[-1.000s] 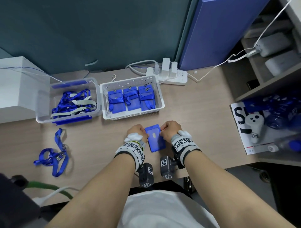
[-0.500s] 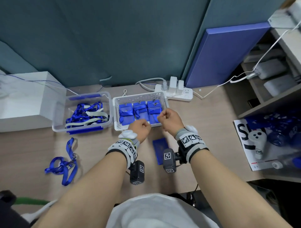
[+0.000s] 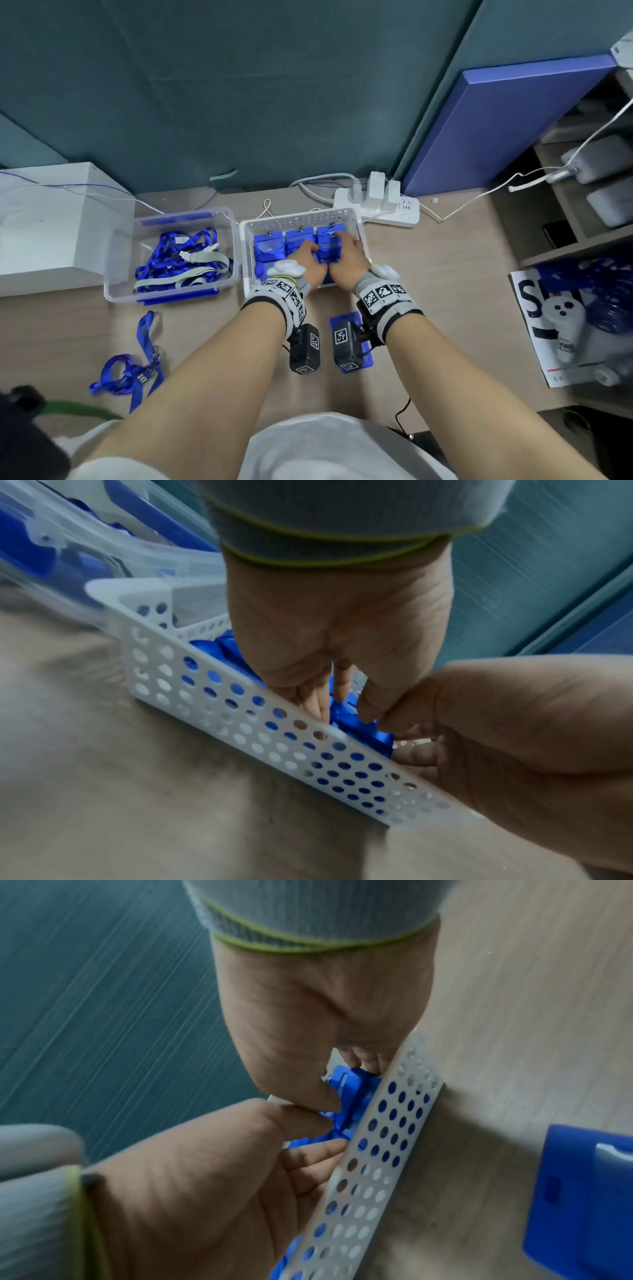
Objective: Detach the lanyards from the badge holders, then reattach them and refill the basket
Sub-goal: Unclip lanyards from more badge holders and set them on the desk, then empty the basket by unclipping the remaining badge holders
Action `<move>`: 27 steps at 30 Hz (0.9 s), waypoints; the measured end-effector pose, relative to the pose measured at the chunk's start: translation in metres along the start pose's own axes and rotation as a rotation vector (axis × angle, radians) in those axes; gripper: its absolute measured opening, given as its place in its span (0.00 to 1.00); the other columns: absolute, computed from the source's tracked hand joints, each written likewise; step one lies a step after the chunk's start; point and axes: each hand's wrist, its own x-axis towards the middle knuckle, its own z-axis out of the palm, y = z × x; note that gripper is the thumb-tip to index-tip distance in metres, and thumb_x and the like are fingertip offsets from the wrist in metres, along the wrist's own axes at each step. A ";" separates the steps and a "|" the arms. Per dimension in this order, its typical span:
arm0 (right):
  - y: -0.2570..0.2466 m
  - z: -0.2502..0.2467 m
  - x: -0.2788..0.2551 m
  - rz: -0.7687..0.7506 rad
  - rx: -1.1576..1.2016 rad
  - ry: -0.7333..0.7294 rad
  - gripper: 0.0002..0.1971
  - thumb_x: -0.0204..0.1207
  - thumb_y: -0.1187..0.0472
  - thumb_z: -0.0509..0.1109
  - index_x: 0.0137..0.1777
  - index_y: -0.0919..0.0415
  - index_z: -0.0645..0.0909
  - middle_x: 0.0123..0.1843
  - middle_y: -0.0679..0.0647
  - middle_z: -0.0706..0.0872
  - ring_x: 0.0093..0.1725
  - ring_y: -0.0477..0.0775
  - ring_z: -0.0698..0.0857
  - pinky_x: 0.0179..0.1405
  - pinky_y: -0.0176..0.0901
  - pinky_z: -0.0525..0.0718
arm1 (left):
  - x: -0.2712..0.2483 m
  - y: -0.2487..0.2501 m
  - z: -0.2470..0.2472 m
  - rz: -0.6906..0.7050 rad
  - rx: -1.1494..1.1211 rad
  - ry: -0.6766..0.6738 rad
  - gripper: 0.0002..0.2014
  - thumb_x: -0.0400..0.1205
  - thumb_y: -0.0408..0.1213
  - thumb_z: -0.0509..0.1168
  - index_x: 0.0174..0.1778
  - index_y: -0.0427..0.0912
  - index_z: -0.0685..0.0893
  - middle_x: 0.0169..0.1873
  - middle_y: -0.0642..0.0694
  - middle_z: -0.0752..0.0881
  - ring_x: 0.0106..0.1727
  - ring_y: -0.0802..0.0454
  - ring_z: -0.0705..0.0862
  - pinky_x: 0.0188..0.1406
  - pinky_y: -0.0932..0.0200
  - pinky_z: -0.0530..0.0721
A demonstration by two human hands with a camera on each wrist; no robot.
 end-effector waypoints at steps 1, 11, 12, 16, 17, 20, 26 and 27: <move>0.000 0.000 0.001 0.009 -0.004 -0.003 0.36 0.75 0.68 0.67 0.83 0.55 0.63 0.79 0.64 0.67 0.72 0.69 0.78 0.69 0.51 0.76 | 0.003 0.000 0.002 -0.009 -0.001 0.007 0.24 0.71 0.41 0.66 0.65 0.46 0.78 0.46 0.40 0.90 0.50 0.39 0.88 0.56 0.49 0.85; -0.001 -0.003 0.012 0.030 0.108 0.104 0.33 0.77 0.69 0.62 0.84 0.54 0.65 0.77 0.62 0.74 0.74 0.66 0.78 0.73 0.53 0.77 | 0.026 -0.007 -0.005 -0.012 -0.012 0.077 0.18 0.82 0.42 0.70 0.66 0.45 0.77 0.47 0.43 0.89 0.49 0.41 0.86 0.56 0.50 0.84; -0.001 -0.004 0.013 0.029 0.163 0.125 0.31 0.79 0.69 0.63 0.83 0.54 0.68 0.77 0.61 0.76 0.74 0.63 0.78 0.74 0.52 0.76 | 0.025 -0.007 -0.007 0.003 -0.030 0.079 0.16 0.83 0.42 0.69 0.65 0.45 0.78 0.45 0.43 0.88 0.47 0.41 0.86 0.53 0.51 0.84; 0.000 -0.007 0.015 0.000 0.311 0.174 0.17 0.82 0.61 0.67 0.71 0.57 0.79 0.63 0.58 0.88 0.62 0.62 0.86 0.68 0.53 0.81 | 0.016 -0.007 -0.019 0.058 -0.150 0.097 0.06 0.84 0.41 0.69 0.52 0.51 0.78 0.30 0.51 0.83 0.36 0.47 0.81 0.45 0.48 0.83; 0.000 -0.007 0.016 -0.024 0.336 0.178 0.14 0.82 0.58 0.67 0.66 0.58 0.82 0.59 0.58 0.90 0.59 0.62 0.87 0.67 0.58 0.83 | 0.012 -0.007 -0.023 0.074 -0.184 0.106 0.07 0.83 0.40 0.70 0.51 0.52 0.78 0.29 0.52 0.82 0.34 0.47 0.81 0.45 0.46 0.85; -0.003 -0.003 0.010 -0.104 0.393 0.184 0.08 0.84 0.58 0.66 0.55 0.61 0.84 0.51 0.56 0.90 0.53 0.61 0.88 0.63 0.59 0.84 | -0.009 -0.007 -0.035 0.147 -0.299 0.127 0.15 0.81 0.35 0.72 0.55 0.56 0.75 0.28 0.45 0.85 0.31 0.42 0.85 0.40 0.44 0.87; -0.010 0.016 -0.018 -0.113 0.379 0.158 0.14 0.80 0.52 0.67 0.41 0.63 0.76 0.38 0.61 0.82 0.38 0.60 0.79 0.47 0.57 0.83 | -0.045 -0.030 -0.045 0.338 -0.096 0.168 0.17 0.80 0.36 0.69 0.54 0.66 0.76 0.37 0.49 0.84 0.38 0.47 0.85 0.41 0.53 0.83; -0.014 0.019 -0.027 -0.115 0.374 0.138 0.15 0.82 0.55 0.68 0.36 0.59 0.71 0.33 0.56 0.76 0.35 0.56 0.74 0.41 0.52 0.77 | -0.049 -0.035 -0.047 0.342 -0.056 0.193 0.15 0.79 0.37 0.70 0.51 0.65 0.78 0.42 0.50 0.83 0.42 0.50 0.84 0.44 0.55 0.82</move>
